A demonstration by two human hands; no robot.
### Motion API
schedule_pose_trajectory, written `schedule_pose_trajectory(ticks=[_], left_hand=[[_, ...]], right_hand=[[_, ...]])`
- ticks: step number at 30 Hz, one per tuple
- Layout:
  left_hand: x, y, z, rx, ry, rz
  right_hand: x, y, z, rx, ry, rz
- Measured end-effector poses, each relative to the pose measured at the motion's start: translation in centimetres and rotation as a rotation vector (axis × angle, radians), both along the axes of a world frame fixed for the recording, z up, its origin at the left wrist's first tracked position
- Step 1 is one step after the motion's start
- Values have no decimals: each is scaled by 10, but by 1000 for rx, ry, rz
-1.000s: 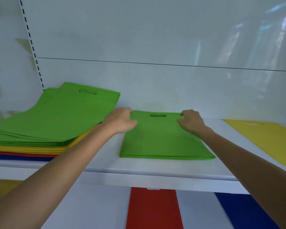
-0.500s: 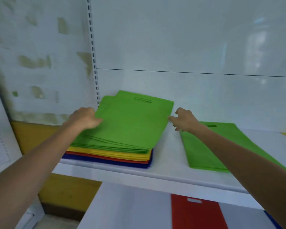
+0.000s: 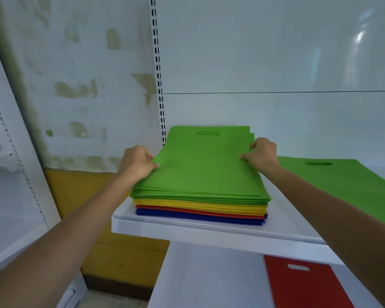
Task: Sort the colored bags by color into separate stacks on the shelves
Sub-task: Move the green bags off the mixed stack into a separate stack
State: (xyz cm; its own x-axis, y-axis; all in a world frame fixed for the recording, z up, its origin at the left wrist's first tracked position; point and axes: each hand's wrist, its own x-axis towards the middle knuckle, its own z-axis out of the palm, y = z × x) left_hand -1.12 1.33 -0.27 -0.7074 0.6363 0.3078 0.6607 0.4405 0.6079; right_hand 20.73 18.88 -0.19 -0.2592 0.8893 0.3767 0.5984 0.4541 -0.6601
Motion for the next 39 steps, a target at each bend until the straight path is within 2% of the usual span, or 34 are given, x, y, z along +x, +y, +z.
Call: schedule_pose_trajectory(ticks=[4, 9, 18, 30, 39], left_hand=[[1, 2, -1, 76, 60, -17], [19, 9, 5, 69, 321, -2], [98, 59, 38, 319, 326, -198], [249, 136, 47, 101, 244, -317], [298, 159, -23, -175, 278, -262]], right_hand=[[0, 4, -4, 31, 28, -34], [12, 8, -10, 184, 125, -111], [102, 39, 13, 294, 242, -187], [271, 108, 27, 210, -48, -154], [312, 131, -8, -1, -275, -68]])
